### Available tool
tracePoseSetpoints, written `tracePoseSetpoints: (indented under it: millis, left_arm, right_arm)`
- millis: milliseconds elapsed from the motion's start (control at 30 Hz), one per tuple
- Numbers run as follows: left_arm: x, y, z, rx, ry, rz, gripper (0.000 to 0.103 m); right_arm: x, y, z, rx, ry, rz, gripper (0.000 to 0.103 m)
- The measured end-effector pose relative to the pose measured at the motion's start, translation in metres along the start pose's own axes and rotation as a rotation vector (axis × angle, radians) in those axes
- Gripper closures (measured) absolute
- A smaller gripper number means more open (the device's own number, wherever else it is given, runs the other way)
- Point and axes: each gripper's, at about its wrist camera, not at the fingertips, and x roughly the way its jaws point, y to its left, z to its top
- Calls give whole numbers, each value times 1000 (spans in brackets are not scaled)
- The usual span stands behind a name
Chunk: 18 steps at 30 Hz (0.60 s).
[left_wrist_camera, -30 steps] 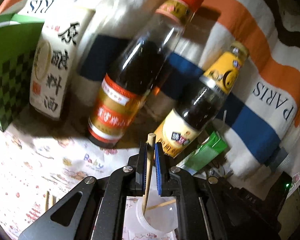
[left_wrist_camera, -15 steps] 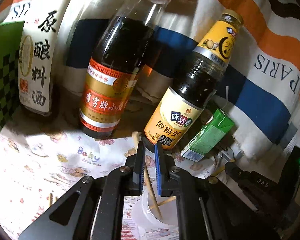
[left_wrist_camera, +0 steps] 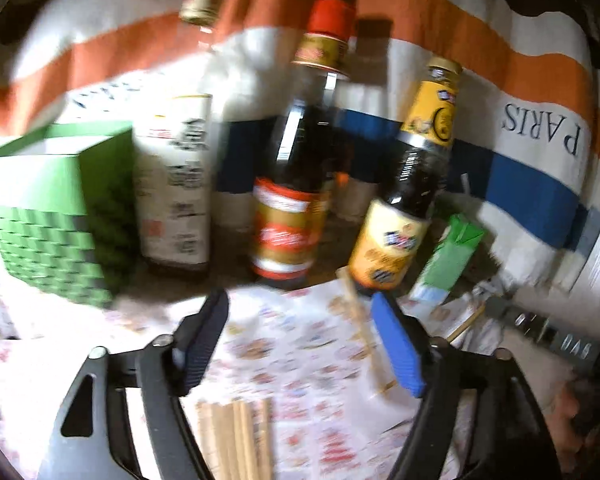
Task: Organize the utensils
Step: 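Carry the chopsticks to the white plastic cup and drop them in with both grippers, then move both open grippers back over the chopstick bundle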
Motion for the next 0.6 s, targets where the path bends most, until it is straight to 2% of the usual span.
tracePoseSetpoints:
  millis: [67, 200, 267, 467, 600]
  left_arm:
    - [-13, 14, -3, 6, -4, 32, 20]
    - [-35, 39, -12, 18, 10, 82, 14]
    - [-43, 49, -17, 23, 23, 93, 9]
    - [-54, 72, -43, 8, 49, 100, 5]
    - [-49, 85, -64, -1, 90, 103, 5]
  right_arm:
    - [-5, 10, -1, -29, -10, -7, 44]
    - [-14, 28, -7, -73, -28, -8, 42]
    - [-14, 37, -12, -74, -27, 8, 42]
    - [-6, 59, -42, -126, 26, 37, 42]
    - [-4, 60, -74, -137, 53, 146, 42]
